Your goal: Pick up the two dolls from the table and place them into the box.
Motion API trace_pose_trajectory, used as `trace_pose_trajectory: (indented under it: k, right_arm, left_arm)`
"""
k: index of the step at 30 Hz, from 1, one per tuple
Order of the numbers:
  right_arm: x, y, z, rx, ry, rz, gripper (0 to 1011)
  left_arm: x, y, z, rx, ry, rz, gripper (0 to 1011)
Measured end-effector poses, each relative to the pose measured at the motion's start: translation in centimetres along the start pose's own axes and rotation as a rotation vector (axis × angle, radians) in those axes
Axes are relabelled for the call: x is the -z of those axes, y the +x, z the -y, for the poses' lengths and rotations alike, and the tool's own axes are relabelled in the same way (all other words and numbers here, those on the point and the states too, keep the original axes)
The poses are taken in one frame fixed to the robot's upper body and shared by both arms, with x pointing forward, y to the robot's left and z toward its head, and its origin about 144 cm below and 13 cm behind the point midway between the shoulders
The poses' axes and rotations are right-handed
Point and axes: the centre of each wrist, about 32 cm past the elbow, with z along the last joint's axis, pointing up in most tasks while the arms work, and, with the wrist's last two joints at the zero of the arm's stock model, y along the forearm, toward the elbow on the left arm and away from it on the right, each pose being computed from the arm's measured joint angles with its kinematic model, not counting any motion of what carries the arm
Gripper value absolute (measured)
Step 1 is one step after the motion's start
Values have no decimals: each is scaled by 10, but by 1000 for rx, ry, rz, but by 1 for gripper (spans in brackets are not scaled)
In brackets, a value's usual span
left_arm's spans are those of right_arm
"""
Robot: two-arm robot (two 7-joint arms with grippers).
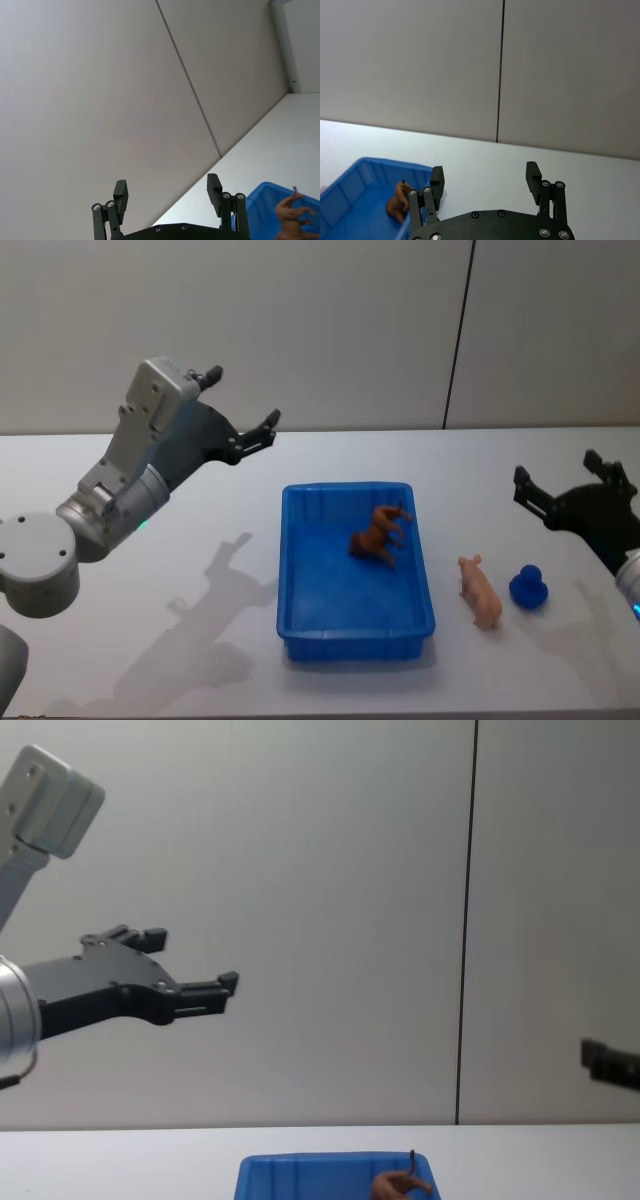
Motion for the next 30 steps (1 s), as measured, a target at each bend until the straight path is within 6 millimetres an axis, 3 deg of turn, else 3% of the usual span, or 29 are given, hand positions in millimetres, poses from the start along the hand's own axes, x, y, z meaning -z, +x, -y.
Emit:
trace_pose_trajectory:
  k: [30]
  right_arm:
    - [66,17,-19,33,-230,-79,1001]
  left_arm:
    - [-5,1,-11,-135,24,95,1001]
